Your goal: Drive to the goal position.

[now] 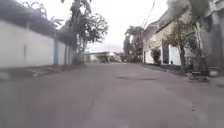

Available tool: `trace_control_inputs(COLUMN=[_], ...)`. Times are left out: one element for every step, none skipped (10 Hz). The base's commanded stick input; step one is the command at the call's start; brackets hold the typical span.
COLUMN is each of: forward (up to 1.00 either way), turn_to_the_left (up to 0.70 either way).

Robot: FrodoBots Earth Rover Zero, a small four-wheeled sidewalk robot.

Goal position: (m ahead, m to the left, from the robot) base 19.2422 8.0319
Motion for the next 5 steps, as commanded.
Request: trace_control_inputs(forward=[1.00,1.00,1.00,1.00,1.00], turn_to_the_left=[0.00,0.00,0.00,0.02,0.19])
